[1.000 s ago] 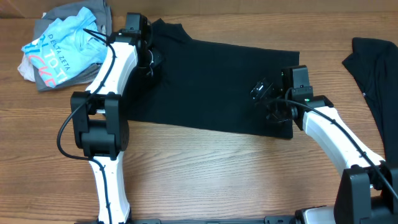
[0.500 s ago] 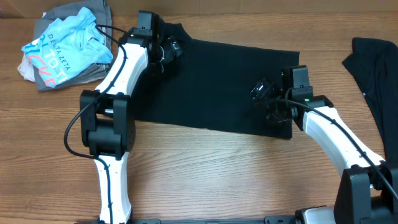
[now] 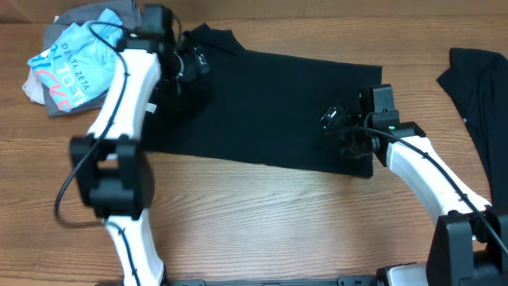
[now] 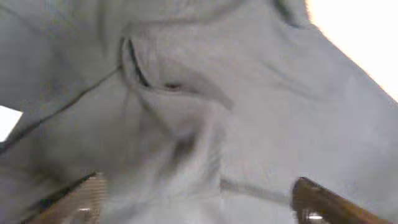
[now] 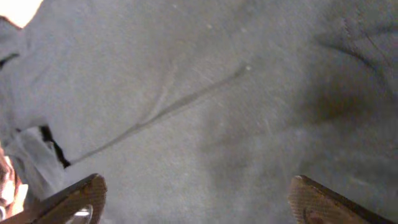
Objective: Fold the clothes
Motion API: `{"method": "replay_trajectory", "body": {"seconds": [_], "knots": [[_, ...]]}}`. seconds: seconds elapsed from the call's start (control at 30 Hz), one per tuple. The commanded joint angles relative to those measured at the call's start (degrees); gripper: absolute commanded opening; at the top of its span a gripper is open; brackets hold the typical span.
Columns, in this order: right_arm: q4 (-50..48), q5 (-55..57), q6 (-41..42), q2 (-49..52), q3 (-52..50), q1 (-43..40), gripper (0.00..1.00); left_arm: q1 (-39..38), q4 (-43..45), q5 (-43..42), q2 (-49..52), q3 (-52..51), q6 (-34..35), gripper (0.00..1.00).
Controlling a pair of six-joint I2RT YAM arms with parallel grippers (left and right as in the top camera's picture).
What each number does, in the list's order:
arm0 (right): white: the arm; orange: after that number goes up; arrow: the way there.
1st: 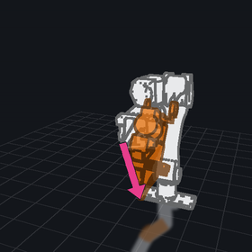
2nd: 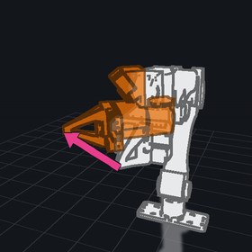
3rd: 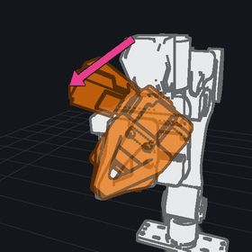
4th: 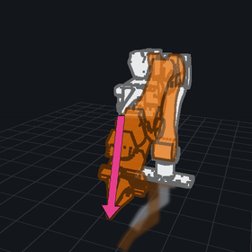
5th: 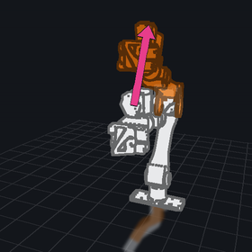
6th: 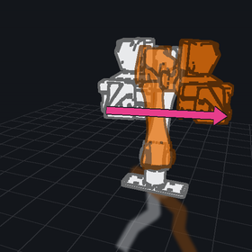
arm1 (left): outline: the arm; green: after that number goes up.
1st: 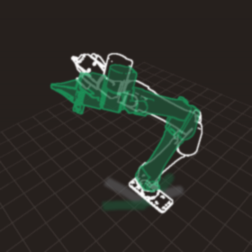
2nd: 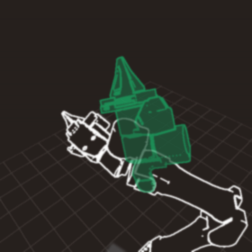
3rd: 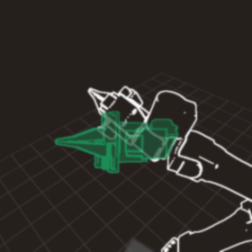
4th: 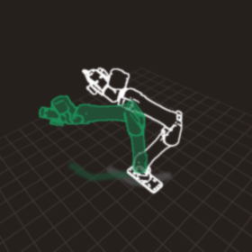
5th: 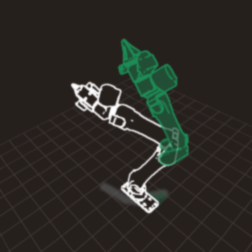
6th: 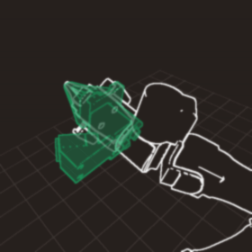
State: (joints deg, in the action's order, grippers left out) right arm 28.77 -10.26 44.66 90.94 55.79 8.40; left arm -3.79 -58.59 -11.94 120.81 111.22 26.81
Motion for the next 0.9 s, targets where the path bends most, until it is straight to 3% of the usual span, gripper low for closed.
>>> {"method": "replay_trajectory", "body": {"seconds": [0.0,0.07,0.1,0.17,0.2,0.43,0.87], "knots": [[1.4,0.24,0.09,0.59,-0.31,0.26,0.79,-0.72,-6.71,2.03,-7.65,2.27,-7.63,0.61],[3.08,0.68,0.11,0.59,-0.31,0.26,0.55,-0.72,-12.98,4.5,-8.11,2.27,-7.61,0.22],[3.98,1.27,0.15,0.59,-0.31,0.26,0.43,-0.72,-16.52,5.51,-7.91,2.01,-7.65,0.09],[5.57,2.82,0.37,0.61,-0.31,0.26,0.13,-0.72,-19.65,7.37,-7.21,0.52,-8.22,0.04],[6.21,3.48,0.57,0.61,-0.31,0.26,0.04,-0.72,-20.41,8.09,-6.86,-0.39,-8.96,0.04],[13.05,9.64,5.07,0.61,-0.35,0.26,0.04,-0.59,-17.97,8.76,-5.01,-11.26,-9.7,0.04],[13.75,15.26,0.26,1.33,-0.35,0.15,0.05,-0.55,-4.04,9.9,-4.92,-27.19,-10.12,0.04]]}}
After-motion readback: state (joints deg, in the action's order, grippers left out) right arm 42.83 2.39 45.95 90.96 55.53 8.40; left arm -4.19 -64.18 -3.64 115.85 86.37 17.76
